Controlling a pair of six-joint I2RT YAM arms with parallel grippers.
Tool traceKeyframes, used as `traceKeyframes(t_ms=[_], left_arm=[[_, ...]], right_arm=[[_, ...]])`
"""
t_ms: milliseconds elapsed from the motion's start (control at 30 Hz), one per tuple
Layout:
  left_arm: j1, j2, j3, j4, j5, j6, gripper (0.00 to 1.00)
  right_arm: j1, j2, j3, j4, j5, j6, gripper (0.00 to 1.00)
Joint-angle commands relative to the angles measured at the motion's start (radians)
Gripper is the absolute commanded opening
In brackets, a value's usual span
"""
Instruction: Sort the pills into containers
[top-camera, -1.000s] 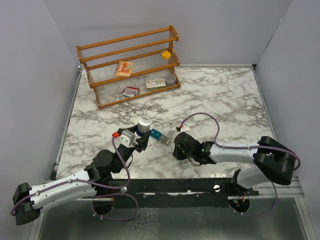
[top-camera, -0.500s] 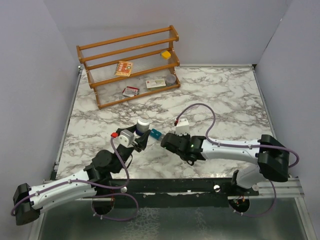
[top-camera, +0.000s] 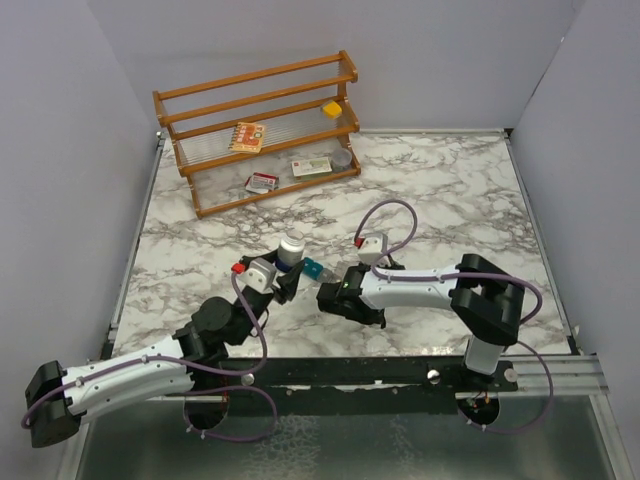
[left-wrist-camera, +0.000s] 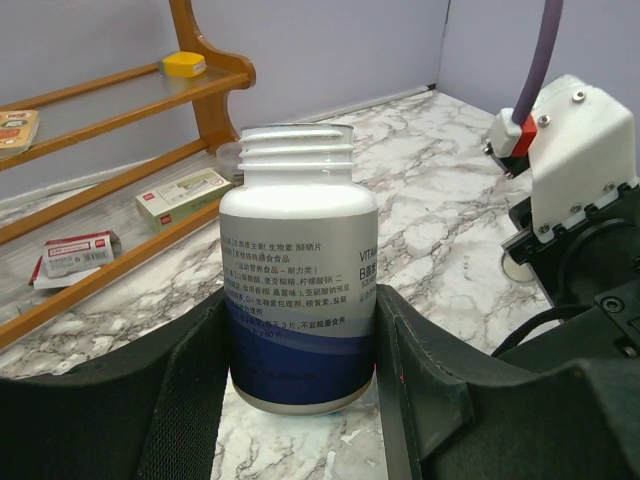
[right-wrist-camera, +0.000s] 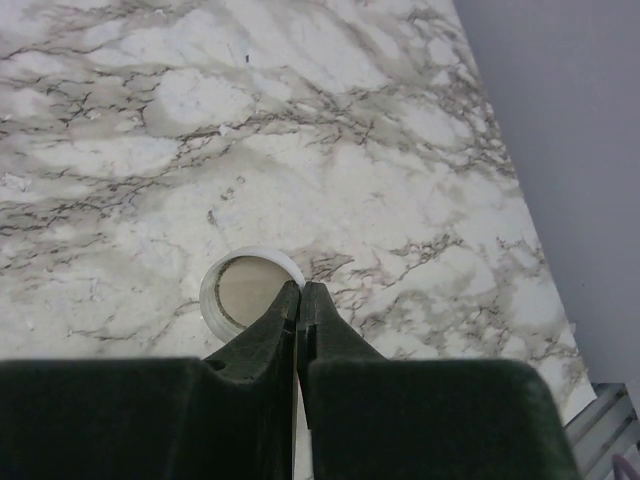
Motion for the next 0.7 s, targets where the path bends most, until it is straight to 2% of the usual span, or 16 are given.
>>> traceKeyframes(t_ms=[0, 233, 500, 533, 567, 600, 667], left_arm=[[-0.002, 0.017, 0.035, 0.061, -0.017, 0.014, 0.04], [-0.002, 0.065, 0.046, 0.091, -0.019, 0.017, 0.04], [-0.003, 0.071, 0.051, 0.094, -0.017, 0.014, 0.04], [-0.003, 0.07, 0.052, 0.093, -0.02, 0.015, 0.04], [-0.003, 0.068, 0.052, 0.094, -0.022, 0.015, 0.04], [-0.003, 0.067, 0.052, 0.093, -0.024, 0.015, 0.04], [-0.002, 0.064, 0.051, 0.092, -0.028, 0.015, 0.04]], right_arm=[[0.003, -0.009, -0.012, -0.103, 0.2, 0.111, 0.01], [0.003, 0.062, 0.0, -0.102, 0.337, -0.058, 0.01], [0.003, 0.192, 0.003, -0.103, 0.328, -0.153, 0.02], [0.023, 0.205, 0.004, -0.103, 0.322, -0.155, 0.1], [0.035, 0.218, 0.005, -0.103, 0.319, -0.155, 0.24], [0.045, 0.227, 0.005, -0.103, 0.313, -0.153, 0.32], [0.064, 0.241, 0.005, -0.103, 0.295, -0.148, 0.33]])
